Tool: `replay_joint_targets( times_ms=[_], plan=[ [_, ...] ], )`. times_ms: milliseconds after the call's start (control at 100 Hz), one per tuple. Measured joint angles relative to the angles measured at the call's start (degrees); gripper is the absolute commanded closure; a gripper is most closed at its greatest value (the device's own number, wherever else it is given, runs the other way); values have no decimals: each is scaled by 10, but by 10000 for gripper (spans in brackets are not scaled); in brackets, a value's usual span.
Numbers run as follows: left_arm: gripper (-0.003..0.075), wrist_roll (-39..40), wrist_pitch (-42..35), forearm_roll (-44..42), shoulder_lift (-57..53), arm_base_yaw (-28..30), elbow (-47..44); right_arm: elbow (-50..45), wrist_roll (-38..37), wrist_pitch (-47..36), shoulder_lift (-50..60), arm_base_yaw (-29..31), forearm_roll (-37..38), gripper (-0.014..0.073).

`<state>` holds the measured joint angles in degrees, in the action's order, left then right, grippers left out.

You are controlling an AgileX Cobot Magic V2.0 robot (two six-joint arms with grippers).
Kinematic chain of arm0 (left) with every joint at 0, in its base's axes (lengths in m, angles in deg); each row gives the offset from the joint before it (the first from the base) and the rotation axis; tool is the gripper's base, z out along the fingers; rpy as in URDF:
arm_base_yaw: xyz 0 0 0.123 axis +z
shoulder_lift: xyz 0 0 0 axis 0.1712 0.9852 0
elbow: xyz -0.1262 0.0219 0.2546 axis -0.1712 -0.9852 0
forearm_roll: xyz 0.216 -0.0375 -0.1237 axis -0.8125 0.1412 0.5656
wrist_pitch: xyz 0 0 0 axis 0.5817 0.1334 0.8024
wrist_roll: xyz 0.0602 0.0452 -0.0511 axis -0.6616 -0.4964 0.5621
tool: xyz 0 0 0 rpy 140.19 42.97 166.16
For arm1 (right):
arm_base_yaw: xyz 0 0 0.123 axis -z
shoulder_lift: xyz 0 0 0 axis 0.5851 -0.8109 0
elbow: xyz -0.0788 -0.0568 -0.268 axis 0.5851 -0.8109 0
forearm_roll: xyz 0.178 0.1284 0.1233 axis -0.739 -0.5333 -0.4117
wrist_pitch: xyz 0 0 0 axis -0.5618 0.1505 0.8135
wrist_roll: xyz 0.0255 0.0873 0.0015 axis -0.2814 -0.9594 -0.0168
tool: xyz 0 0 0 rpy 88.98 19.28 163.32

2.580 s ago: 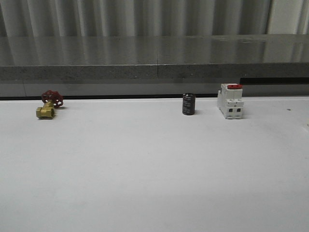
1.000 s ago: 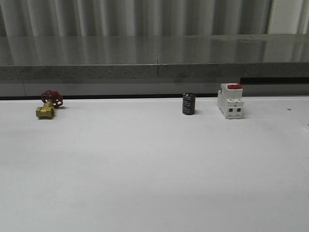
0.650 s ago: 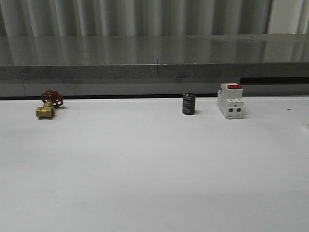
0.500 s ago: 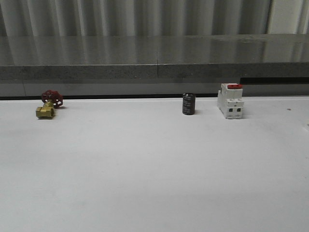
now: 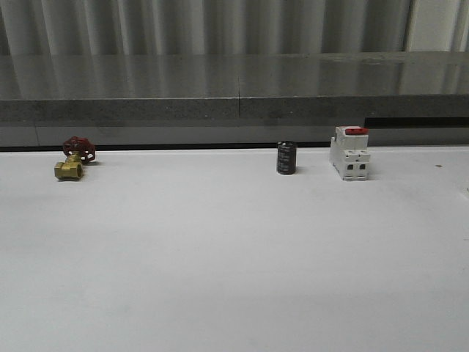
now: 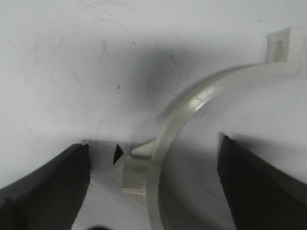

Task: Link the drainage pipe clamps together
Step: 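Close the left gripper on the clamp's end tab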

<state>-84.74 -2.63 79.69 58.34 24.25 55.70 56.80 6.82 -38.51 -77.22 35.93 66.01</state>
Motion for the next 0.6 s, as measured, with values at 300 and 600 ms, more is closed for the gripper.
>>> replay_joint_targets(
  times_ms=[300, 600],
  plan=[
    [216, 0, 0, 0, 0, 0, 0, 0, 0, 0, 0, 0, 0, 654],
    [640, 0, 9, 0, 0, 0, 0, 0, 0, 0, 0, 0, 0, 654]
  ],
)
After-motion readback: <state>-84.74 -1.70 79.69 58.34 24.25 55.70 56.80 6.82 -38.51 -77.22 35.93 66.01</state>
